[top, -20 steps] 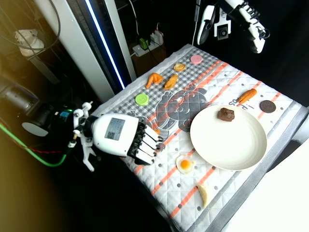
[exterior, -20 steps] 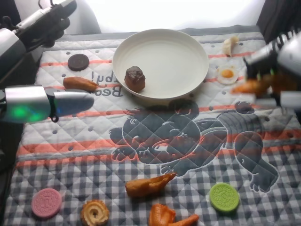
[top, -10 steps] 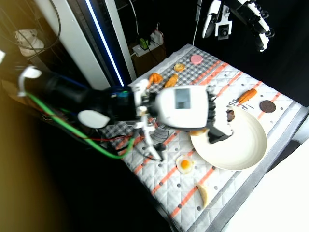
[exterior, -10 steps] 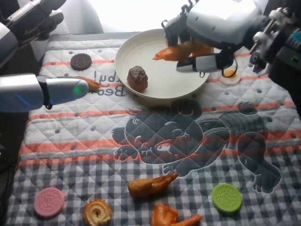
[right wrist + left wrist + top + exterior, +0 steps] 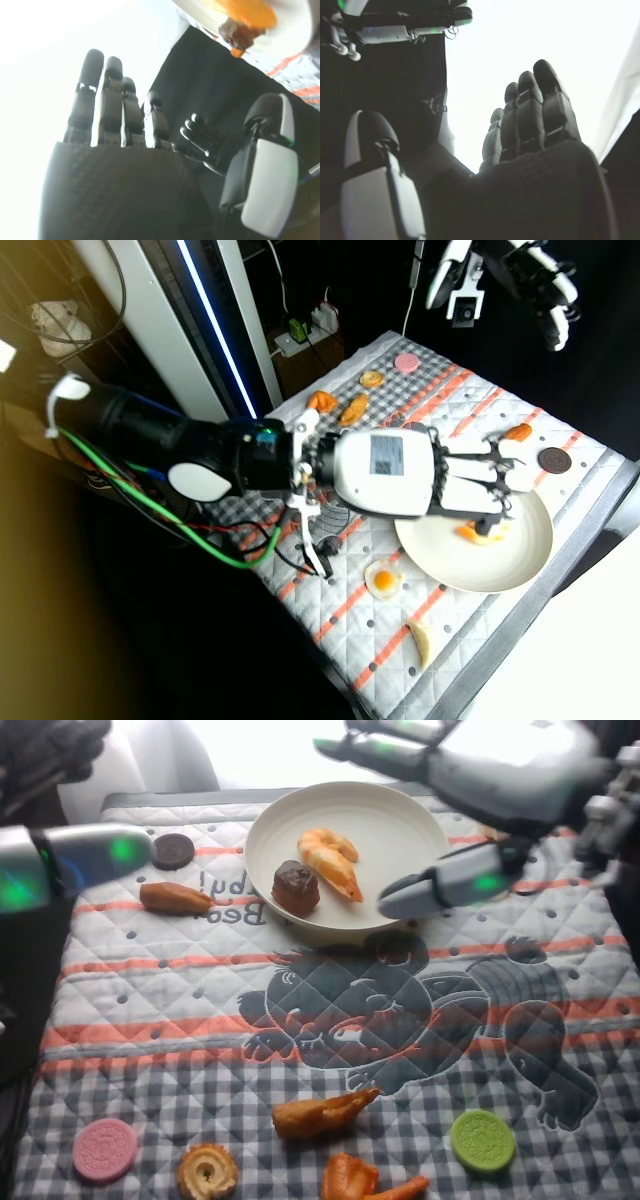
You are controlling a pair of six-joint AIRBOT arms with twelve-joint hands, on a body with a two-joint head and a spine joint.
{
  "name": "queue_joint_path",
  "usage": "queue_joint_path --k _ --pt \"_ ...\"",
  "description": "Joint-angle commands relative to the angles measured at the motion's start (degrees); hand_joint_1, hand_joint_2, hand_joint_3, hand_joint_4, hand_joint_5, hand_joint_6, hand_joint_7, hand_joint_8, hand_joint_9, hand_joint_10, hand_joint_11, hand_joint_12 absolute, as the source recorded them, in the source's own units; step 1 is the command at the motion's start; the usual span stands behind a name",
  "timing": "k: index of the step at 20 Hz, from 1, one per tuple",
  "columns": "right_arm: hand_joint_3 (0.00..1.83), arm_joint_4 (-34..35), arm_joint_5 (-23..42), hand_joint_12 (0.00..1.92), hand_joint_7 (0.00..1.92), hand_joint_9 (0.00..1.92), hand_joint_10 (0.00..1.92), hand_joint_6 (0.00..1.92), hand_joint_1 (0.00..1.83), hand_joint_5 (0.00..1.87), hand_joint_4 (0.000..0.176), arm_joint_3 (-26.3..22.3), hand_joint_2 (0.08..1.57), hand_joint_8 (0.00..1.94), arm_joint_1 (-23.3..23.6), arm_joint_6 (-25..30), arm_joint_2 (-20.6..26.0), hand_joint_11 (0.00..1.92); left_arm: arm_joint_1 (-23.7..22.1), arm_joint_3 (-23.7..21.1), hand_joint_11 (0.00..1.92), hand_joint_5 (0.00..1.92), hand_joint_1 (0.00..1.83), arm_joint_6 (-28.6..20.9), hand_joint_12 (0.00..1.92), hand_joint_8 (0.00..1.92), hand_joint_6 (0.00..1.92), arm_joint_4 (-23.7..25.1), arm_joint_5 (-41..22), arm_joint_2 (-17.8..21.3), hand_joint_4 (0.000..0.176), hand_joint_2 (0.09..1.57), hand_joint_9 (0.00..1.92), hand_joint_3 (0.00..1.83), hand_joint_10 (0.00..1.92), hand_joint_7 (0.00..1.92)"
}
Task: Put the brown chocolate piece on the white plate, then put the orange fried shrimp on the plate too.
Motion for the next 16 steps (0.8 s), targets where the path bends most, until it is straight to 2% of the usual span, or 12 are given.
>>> queue_joint_path --k 1,2,3,4,5,7,8,10,12,13,15,16 --pt "0.00 3.5 10.8 0.02 0.06 0.00 0.00 0.00 0.40 0.00 0.175 -0.5 0.82 0.00 -1.6 -0.1 2.1 0.00 0.0 0.7 0.00 0.00 0.72 -2.2 0.53 0.00 0.00 -1.1 -8.5 -0.2 0.171 0.87 0.26 0.00 0.01 0.17" --pt "0.00 6.5 16.4 0.00 0.06 0.00 0.00 0.00 0.43 0.00 0.176 -2.8 0.83 0.00 -5.4 -0.1 4.7 0.00 1.5 1.4 0.00 0.00 0.71 -4.8 0.50 0.00 0.00 -2.2 -9.8 -0.3 0.158 0.89 0.28 0.01 0.01 0.17" --pt "0.01 7.8 19.2 0.00 0.07 0.00 0.00 0.00 0.42 0.00 0.176 -4.0 0.86 0.01 -7.7 -0.1 6.1 0.00 2.7 1.5 0.00 0.01 0.74 -6.3 0.42 0.00 0.00 -2.6 -11.3 -0.3 0.156 0.89 0.27 0.01 0.00 0.17" --pt "0.01 9.2 22.9 0.00 0.07 0.00 0.00 0.00 0.45 0.00 0.176 -5.5 0.85 0.00 -10.1 0.0 7.5 0.00 4.4 1.5 0.00 0.00 0.74 -8.6 0.31 0.00 0.00 -3.0 -13.7 -0.2 0.165 0.90 0.24 0.00 0.01 0.16" --pt "0.01 10.3 26.9 0.00 0.08 0.00 0.00 0.00 0.48 0.00 0.176 -7.3 0.87 0.01 -13.1 0.1 9.1 0.00 6.6 1.4 0.00 0.00 0.71 -11.6 0.19 0.00 0.00 -3.3 -16.5 -0.1 0.162 0.90 0.23 0.00 0.00 0.15" --pt "0.02 11.4 32.8 0.00 0.08 0.00 0.00 0.00 0.46 0.00 0.176 -10.2 0.90 0.00 -17.7 0.5 11.6 0.00 10.0 1.1 0.00 0.00 0.72 -16.6 0.14 0.00 0.00 -3.8 -23.3 -0.1 0.175 0.91 0.19 0.00 0.00 0.18" --pt "0.01 11.8 35.1 0.00 0.08 0.00 0.00 0.00 0.46 0.00 0.176 -11.3 0.89 0.00 -19.6 0.8 12.5 0.00 11.2 0.8 0.00 0.00 0.71 -17.8 0.22 0.00 0.00 -4.0 -25.7 0.0 0.176 0.90 0.23 0.00 0.00 0.19" --pt "0.02 13.5 42.1 0.00 0.09 0.00 0.00 0.00 0.49 0.00 0.144 -14.0 0.91 0.01 -26.0 2.2 15.0 0.00 14.4 -0.4 0.00 0.00 0.69 -19.7 0.19 0.00 0.00 -4.6 -32.1 0.1 0.176 0.90 0.25 0.00 0.00 0.17" --pt "0.01 15.5 46.8 0.00 0.17 0.07 0.01 0.00 0.49 0.00 0.131 -16.1 0.96 0.01 -30.6 2.4 16.7 0.00 16.1 -1.3 0.00 0.00 0.68 -20.5 0.34 0.00 0.00 -4.6 -35.2 0.1 0.176 0.90 0.27 0.00 0.01 0.18" --pt "0.01 16.8 48.4 0.00 0.19 0.10 0.02 0.00 0.48 0.00 0.135 -16.7 0.98 0.01 -32.7 2.4 17.1 0.00 16.8 -1.7 0.00 0.00 0.70 -20.7 0.51 0.00 0.00 -4.5 -36.0 0.1 0.176 0.91 0.29 0.00 0.01 0.19" --pt "0.00 18.4 51.9 0.05 0.26 0.22 0.02 0.00 0.48 0.13 0.093 -17.6 1.01 0.01 -36.3 2.8 17.4 0.10 17.7 -2.2 0.00 0.00 0.68 -20.9 0.73 0.00 0.00 -4.5 -37.1 0.0 0.128 0.94 0.30 0.01 0.00 0.13" --pt "0.00 18.4 53.2 0.09 0.30 0.27 0.01 0.00 0.49 0.17 0.077 -18.0 0.99 0.00 -37.0 3.1 17.5 0.14 17.8 -2.4 0.00 0.00 0.63 -20.9 0.86 0.00 0.00 -4.4 -37.7 0.1 0.126 0.94 0.30 0.01 0.00 0.13"
